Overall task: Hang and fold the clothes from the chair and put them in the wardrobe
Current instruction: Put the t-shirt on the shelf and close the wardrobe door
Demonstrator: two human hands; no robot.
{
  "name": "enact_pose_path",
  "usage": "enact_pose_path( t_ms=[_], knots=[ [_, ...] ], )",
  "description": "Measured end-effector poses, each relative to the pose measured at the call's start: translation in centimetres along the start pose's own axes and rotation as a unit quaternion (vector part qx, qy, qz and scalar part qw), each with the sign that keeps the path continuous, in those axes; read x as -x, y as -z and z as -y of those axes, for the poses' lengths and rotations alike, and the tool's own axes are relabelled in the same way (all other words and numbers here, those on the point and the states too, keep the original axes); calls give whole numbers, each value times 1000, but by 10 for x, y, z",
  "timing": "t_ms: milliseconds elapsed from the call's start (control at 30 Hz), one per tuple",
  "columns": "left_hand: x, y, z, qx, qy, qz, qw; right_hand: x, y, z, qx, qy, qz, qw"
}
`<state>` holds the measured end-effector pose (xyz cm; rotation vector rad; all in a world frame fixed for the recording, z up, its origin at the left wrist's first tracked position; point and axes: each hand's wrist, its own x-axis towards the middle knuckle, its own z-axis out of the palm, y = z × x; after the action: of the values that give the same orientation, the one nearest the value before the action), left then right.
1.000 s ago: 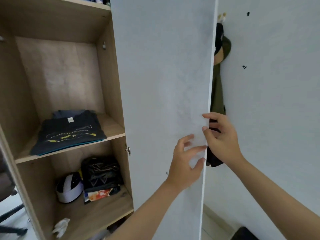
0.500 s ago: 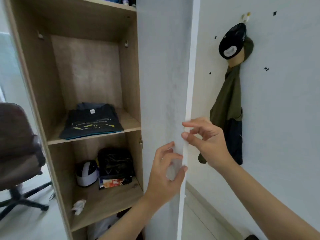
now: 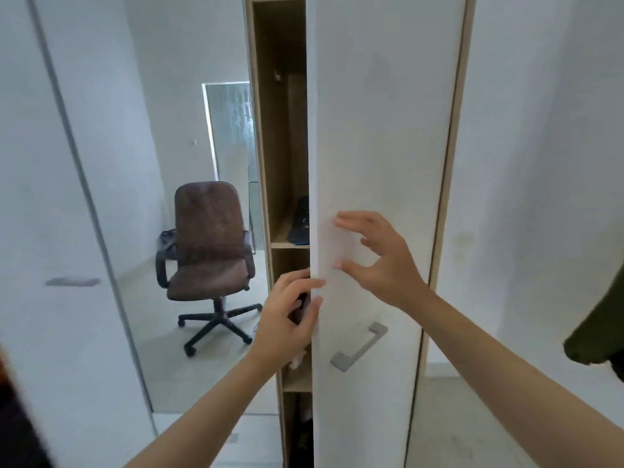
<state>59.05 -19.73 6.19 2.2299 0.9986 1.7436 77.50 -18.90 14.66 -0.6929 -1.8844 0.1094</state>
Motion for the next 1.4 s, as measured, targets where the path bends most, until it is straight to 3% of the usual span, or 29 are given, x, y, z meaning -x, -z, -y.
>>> enact_pose_path(
  t_ms=[167, 300, 533, 733, 1000, 1300, 1400],
  knots=[
    [-36, 30, 60, -97, 23, -27, 995, -47, -56, -50, 125, 41, -9, 991],
    [-78, 48, 98, -171, 43, 6, 984, -85, -90, -83, 223, -12, 67, 972],
    [-151, 56, 174, -411, 58, 68, 907, -137, -140, -132, 338, -82, 129, 929],
    [-185, 41, 223, -422, 87, 79, 899, -163, -167, -167, 366, -123, 104, 916],
    [-189, 21, 244, -421, 60, -22, 905, -168, -180, -187, 342, -132, 61, 928],
    [-179, 19, 220, -435, 89, 34, 895, -161, -174, -169, 355, -113, 47, 927],
    [-174, 20, 208, -415, 89, 31, 905, -160, -172, -158, 321, -94, 7, 942]
  ],
)
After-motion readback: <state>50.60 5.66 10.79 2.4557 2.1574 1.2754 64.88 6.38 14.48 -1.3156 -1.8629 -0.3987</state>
